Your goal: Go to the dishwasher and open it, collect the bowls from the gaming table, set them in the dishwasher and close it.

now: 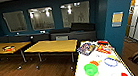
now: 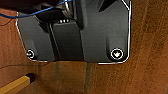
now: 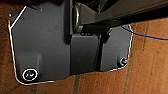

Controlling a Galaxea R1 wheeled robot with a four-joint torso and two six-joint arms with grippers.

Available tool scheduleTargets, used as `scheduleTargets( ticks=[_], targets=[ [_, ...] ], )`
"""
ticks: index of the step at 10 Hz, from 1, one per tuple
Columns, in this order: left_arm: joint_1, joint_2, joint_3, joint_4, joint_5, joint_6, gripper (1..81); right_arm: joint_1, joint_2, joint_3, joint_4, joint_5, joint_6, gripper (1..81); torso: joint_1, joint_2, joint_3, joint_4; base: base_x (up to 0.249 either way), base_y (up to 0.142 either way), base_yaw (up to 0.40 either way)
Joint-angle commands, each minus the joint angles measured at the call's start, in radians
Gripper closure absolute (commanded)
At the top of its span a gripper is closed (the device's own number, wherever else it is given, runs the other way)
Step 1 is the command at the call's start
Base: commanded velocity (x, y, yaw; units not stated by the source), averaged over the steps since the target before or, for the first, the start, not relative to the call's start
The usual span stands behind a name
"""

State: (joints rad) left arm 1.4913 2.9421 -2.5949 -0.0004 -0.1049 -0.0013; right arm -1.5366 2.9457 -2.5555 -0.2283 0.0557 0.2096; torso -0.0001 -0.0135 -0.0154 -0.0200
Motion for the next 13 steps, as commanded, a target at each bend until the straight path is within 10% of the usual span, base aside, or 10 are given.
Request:
scheduleTargets(
  ticks=[1,13],
  targets=[
    [-0.053,-0.007,0.004,-0.006,0.045,0.001,1.0,0.051,-0.003,0.006,-0.005,-0.045,-0.001,1.0,0.0,0.0,0.0,0.0,0.0,0.0,-0.232],
    [-0.05,-0.006,0.009,0.002,0.047,0.001,1.0,0.048,-0.006,0.023,0.001,-0.043,0.001,1.0,0.0,0.0,0.0,0.0,0.005,-0.022,-0.097]
  ],
)
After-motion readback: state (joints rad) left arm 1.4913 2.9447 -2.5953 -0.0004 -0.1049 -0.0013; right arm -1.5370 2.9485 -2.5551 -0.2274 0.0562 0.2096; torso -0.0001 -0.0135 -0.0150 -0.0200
